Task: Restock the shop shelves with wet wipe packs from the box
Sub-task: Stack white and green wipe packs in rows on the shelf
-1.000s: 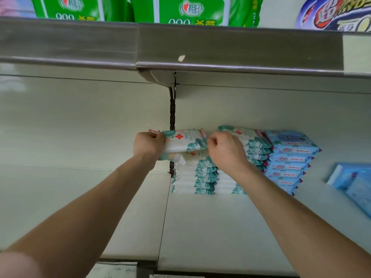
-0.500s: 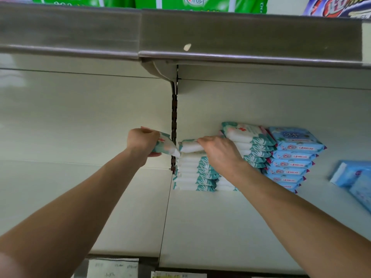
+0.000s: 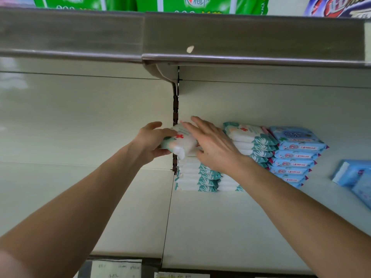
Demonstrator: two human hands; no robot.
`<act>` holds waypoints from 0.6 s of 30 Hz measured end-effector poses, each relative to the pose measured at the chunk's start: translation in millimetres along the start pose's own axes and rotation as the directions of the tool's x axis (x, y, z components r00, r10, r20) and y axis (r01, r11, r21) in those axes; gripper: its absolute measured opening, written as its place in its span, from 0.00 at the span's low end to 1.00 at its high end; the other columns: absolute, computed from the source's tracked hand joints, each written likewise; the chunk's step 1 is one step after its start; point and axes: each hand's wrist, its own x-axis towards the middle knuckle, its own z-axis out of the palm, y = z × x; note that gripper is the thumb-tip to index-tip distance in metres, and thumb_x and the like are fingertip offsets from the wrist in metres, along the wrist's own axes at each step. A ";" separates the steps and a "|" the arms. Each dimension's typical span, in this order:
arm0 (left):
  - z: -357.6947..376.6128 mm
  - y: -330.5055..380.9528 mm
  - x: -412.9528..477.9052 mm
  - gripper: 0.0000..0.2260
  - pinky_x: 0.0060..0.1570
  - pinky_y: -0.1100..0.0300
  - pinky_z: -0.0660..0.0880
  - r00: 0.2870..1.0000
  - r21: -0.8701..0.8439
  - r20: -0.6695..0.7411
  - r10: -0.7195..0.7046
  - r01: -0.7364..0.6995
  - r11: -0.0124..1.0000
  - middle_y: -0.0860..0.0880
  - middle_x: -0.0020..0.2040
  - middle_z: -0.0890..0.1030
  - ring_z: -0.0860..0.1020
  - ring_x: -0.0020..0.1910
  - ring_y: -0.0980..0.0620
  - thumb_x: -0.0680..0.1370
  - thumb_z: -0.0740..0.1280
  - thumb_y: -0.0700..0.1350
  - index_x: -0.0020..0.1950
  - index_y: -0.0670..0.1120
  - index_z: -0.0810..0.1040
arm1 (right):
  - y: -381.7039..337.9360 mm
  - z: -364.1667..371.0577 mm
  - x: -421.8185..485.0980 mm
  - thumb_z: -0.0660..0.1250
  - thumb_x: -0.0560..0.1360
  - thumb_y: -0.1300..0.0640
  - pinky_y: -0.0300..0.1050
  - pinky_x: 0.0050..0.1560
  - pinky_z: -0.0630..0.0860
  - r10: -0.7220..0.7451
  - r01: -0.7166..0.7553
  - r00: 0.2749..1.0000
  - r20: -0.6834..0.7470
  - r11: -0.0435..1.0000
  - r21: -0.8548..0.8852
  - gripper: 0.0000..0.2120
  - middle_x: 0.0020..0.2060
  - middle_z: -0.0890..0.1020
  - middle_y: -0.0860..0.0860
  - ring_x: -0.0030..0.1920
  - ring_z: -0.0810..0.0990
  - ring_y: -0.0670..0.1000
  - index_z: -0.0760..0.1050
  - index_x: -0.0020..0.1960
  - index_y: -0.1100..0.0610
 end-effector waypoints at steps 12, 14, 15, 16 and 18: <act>32.9 8.5 9.4 0.07 0.39 0.55 0.82 0.994 0.107 0.069 -0.090 0.082 0.991 0.39 0.52 0.77 0.79 0.43 0.46 0.75 0.69 0.33 0.45 0.40 0.71 | 24.6 3.4 8.0 0.59 0.74 0.70 0.51 0.56 0.72 0.077 -0.065 0.993 0.087 0.989 -0.135 0.22 0.59 0.78 0.54 0.60 0.70 0.56 0.71 0.66 0.57; 39.0 6.8 17.4 0.09 0.40 0.56 0.81 0.999 0.251 -0.026 -0.024 0.030 0.967 0.42 0.47 0.77 0.78 0.38 0.48 0.74 0.72 0.35 0.47 0.40 0.72 | 29.1 7.8 9.2 0.59 0.74 0.71 0.51 0.55 0.73 0.078 -0.058 0.991 0.108 0.983 -0.177 0.22 0.58 0.78 0.54 0.59 0.70 0.56 0.71 0.66 0.58; 41.4 5.0 21.4 0.11 0.38 0.58 0.80 0.998 0.324 -0.058 0.007 0.012 0.946 0.44 0.43 0.76 0.76 0.34 0.50 0.73 0.73 0.37 0.51 0.41 0.73 | 30.3 10.2 9.8 0.59 0.74 0.71 0.50 0.55 0.73 0.081 -0.057 0.990 0.118 0.980 -0.192 0.23 0.57 0.78 0.54 0.59 0.71 0.56 0.71 0.67 0.57; 43.7 3.2 24.4 0.13 0.36 0.59 0.79 0.996 0.378 -0.074 0.039 -0.008 0.926 0.46 0.40 0.74 0.74 0.32 0.50 0.73 0.73 0.38 0.53 0.43 0.73 | 31.0 12.3 10.2 0.60 0.74 0.71 0.49 0.55 0.74 0.088 -0.061 0.987 0.131 0.979 -0.196 0.23 0.57 0.78 0.54 0.59 0.71 0.57 0.71 0.67 0.57; 46.3 -0.3 27.5 0.10 0.34 0.59 0.75 0.992 0.466 -0.084 0.098 -0.048 0.884 0.47 0.35 0.72 0.70 0.31 0.48 0.73 0.73 0.39 0.46 0.47 0.73 | 32.4 15.1 9.6 0.60 0.74 0.69 0.49 0.56 0.73 0.097 -0.066 0.982 0.160 0.980 -0.189 0.22 0.58 0.78 0.54 0.60 0.71 0.57 0.71 0.67 0.57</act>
